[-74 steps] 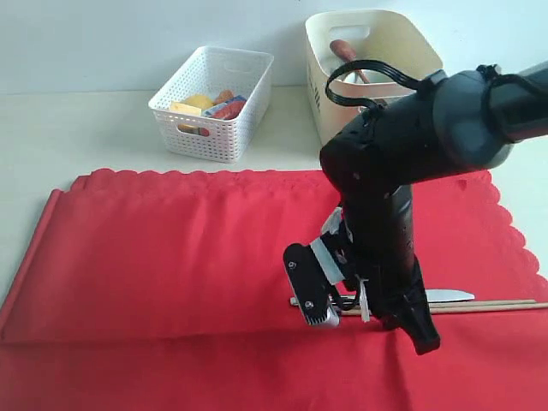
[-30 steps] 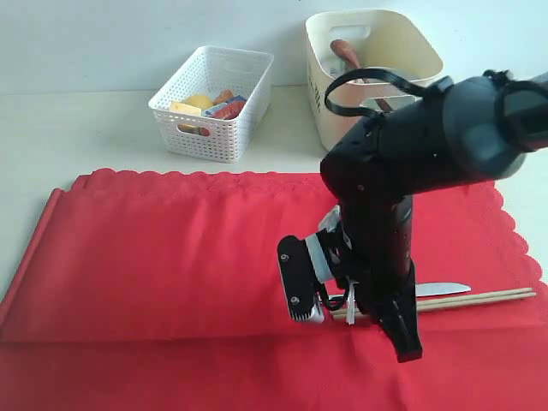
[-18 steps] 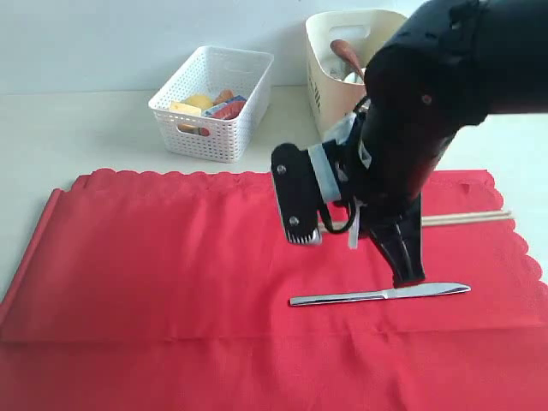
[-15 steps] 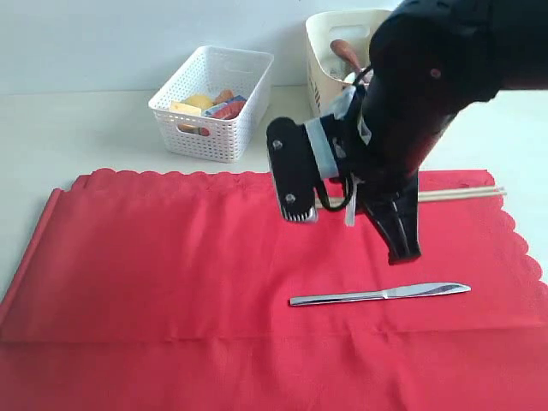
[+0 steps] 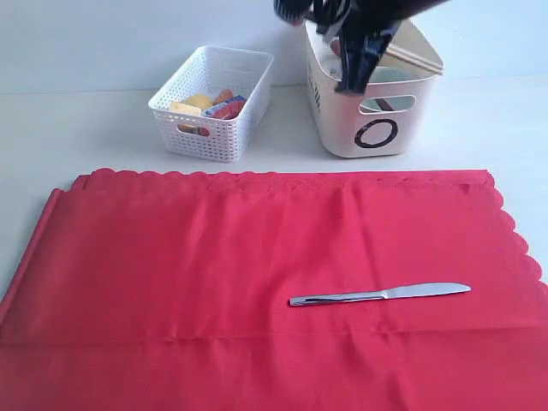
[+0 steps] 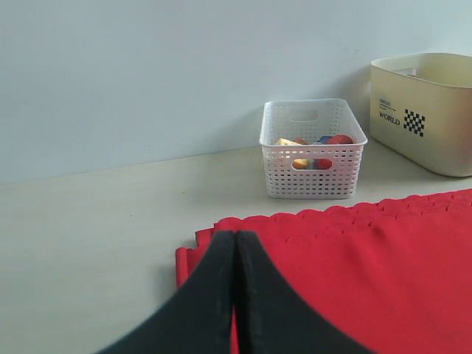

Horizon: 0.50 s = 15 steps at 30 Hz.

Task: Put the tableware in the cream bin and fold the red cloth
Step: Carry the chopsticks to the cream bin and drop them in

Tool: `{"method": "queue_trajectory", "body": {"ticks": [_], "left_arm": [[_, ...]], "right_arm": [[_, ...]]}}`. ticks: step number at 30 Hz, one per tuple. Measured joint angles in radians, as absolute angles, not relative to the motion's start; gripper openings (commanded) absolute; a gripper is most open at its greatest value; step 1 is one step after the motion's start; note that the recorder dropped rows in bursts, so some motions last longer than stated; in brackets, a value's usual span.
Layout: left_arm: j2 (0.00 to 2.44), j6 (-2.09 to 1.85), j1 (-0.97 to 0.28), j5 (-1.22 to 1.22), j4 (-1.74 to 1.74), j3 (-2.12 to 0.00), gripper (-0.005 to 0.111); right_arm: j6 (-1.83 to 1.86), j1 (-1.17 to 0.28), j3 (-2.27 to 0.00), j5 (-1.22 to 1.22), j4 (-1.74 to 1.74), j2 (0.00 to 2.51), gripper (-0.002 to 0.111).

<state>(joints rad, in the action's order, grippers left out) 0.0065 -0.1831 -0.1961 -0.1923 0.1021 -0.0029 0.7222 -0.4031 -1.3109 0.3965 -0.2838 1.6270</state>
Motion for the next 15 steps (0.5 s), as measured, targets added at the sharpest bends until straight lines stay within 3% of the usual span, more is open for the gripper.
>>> {"method": "queue_trajectory", "body": {"ticks": [7,15], "left_arm": [[0.006,-0.183,-0.196,-0.192,0.102,-0.003,0.001],[0.006,-0.183,-0.196,-0.192,0.102,-0.003,0.001]], "right_arm": [[0.655,-0.313,-1.350,0.143,-0.163,1.656,0.000],[0.647,-0.272,-1.352,-0.161,0.141,1.860,0.000]]}}
